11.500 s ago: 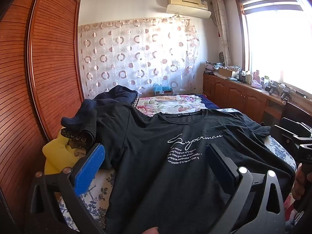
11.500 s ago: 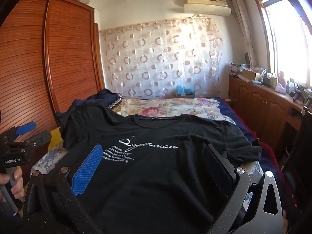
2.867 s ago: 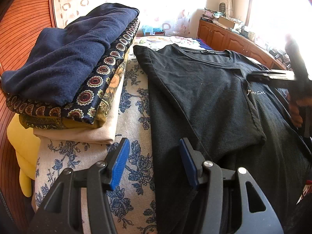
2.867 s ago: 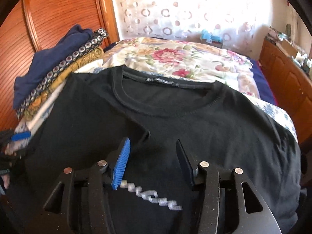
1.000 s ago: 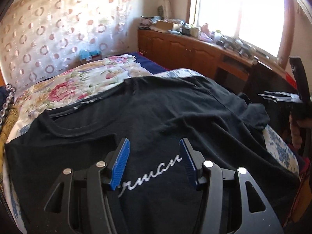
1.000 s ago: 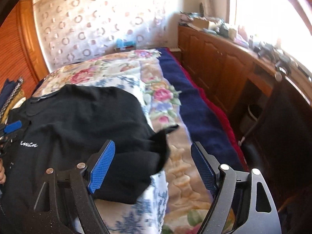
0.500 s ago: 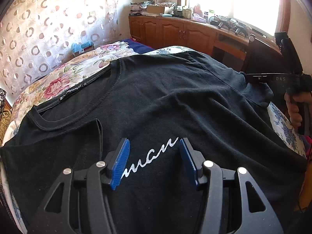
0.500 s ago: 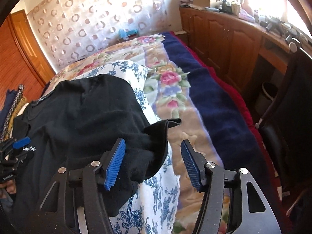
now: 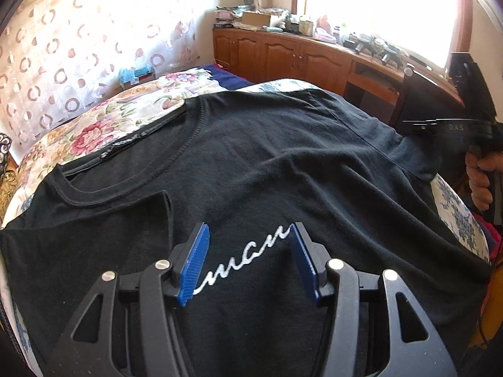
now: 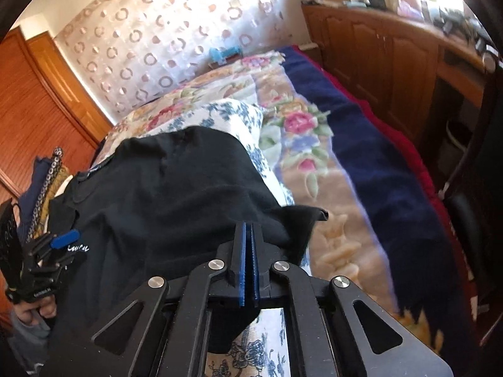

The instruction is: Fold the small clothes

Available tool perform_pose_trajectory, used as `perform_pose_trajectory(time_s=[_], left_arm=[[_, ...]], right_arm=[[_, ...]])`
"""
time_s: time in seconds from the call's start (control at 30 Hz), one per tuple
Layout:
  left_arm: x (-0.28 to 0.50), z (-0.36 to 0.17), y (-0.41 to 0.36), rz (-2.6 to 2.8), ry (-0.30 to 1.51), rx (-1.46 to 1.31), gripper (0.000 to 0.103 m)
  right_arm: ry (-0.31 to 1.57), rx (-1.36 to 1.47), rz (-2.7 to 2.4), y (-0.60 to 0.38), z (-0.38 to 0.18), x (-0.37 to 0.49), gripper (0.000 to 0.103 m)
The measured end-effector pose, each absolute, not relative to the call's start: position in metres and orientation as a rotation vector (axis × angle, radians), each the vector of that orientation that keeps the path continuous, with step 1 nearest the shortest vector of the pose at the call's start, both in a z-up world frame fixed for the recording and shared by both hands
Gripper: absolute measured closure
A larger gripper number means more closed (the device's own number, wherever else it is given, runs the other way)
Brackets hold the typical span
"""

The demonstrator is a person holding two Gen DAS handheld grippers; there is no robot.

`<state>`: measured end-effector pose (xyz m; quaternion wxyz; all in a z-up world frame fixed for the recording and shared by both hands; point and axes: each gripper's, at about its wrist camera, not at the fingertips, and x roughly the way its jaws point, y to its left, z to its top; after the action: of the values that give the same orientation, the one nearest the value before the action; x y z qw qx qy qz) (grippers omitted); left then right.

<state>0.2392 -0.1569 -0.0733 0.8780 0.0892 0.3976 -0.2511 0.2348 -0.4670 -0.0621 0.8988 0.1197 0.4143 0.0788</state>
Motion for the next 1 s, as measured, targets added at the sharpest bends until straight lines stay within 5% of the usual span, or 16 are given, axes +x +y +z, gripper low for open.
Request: perform_pose_trajectory(time_s=[0.37,0.57,0.63,0.8,1.0], left_arm=[[0.222,-0.033,-0.134,-0.513,0.686,0.180,0.050],[0.221,-0.021,-0.109,-0.486,0.661,0.132,0.050],[0.221,-0.022,-0.104,-0.483,0.663,0.121,0.050],[0.219,-0.026,-0.109,-0.506,0.668,0.124,0.050],[0.214,-0.027,-0.119,-0.535,0.664,0.141,0.050]], right_arm=[[0.681,0.094,0.252,-0.408,0.010,0.221,0.103],[0.815,0.080,0.422,-0.342,-0.016,0.226,0.103],[0.871,0.038,0.402,-0.333,-0.033,0.223,0.099],[0.852,0.053,0.274,-0.365,-0.031,0.206,0.061],[0.855,0.067,0.112,-0.402,-0.037,0.212,0.055]])
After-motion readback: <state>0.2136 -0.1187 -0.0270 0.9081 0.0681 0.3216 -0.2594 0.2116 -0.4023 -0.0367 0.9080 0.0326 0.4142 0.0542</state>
